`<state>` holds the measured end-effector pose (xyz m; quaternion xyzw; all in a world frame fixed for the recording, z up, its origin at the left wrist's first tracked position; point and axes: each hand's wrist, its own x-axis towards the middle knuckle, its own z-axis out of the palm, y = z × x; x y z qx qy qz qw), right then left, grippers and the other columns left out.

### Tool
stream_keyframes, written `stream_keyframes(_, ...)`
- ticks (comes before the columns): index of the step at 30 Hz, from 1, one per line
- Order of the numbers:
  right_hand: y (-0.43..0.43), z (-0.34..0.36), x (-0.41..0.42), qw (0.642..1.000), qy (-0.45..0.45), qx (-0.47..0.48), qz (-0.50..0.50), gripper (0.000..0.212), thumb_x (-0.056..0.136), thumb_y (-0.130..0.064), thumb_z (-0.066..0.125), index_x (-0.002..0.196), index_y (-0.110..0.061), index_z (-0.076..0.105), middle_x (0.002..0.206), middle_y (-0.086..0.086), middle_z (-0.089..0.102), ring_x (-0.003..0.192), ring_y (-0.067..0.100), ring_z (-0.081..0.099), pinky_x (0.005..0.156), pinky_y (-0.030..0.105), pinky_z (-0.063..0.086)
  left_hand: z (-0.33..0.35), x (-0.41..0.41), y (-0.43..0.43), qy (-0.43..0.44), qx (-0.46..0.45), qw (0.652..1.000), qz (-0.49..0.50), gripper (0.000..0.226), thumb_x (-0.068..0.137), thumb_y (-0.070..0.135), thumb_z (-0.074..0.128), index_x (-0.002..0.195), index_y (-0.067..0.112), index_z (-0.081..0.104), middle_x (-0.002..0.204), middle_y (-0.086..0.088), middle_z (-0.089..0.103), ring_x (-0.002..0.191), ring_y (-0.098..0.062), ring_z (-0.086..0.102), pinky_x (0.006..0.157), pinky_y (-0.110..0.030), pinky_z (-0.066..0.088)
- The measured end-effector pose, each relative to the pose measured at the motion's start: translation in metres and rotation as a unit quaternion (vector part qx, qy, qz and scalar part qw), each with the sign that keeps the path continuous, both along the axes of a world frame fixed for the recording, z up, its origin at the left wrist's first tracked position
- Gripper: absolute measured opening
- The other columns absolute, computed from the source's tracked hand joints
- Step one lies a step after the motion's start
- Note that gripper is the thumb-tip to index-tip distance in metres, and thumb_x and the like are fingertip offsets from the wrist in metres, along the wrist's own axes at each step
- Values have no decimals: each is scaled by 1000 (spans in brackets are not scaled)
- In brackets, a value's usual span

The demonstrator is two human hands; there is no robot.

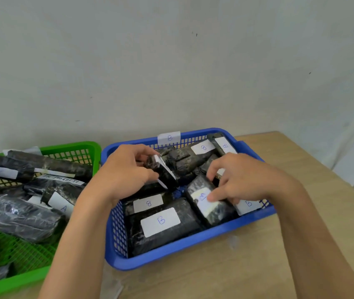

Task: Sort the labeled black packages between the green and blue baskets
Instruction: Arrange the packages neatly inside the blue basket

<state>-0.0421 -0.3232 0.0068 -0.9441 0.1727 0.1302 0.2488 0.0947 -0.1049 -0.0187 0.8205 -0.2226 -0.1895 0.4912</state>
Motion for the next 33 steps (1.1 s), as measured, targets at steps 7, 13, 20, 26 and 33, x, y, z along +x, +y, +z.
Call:
stream_keyframes(7,11,-33,18,994,108,23,20,27,93,-21,76,94,5,71,74,16,78,62,23,77,60,33,64,2,0,4,24,-27,999,-10,37,83,-8,74,104,24,71,105,-6,71,91,-24,76,88,-43,62)
stream_keyframes(13,-5,-10,8,992,-120,13,-26,24,79,-33,87,96,-27,72,77,-6,78,63,4,73,55,17,52,8,-10,0,11,-36,995,-88,39,85,-7,72,108,24,69,112,-5,69,99,-20,74,91,-33,57)
stream_keyframes(20,-2,-6,1,967,-142,191,86,44,76,-31,91,111,-32,65,99,-7,80,82,7,74,71,17,51,7,-26,-17,26,-96,972,-212,45,89,-16,62,120,17,66,122,-15,68,111,-29,70,101,-42,53)
stream_keyframes(26,-5,1,-5,990,-98,99,21,69,66,-32,95,117,-45,50,82,2,73,57,16,73,52,29,60,-3,-21,-22,-65,45,975,-208,53,93,18,73,140,33,52,132,5,65,123,-7,61,109,-36,48)
stream_keyframes(33,15,-10,2,984,59,-169,0,54,63,-51,88,94,-31,48,87,-7,60,66,12,61,50,32,46,-5,-39,-33,-117,299,891,-319,56,101,45,54,154,37,36,151,1,51,136,-21,48,112,-41,40)
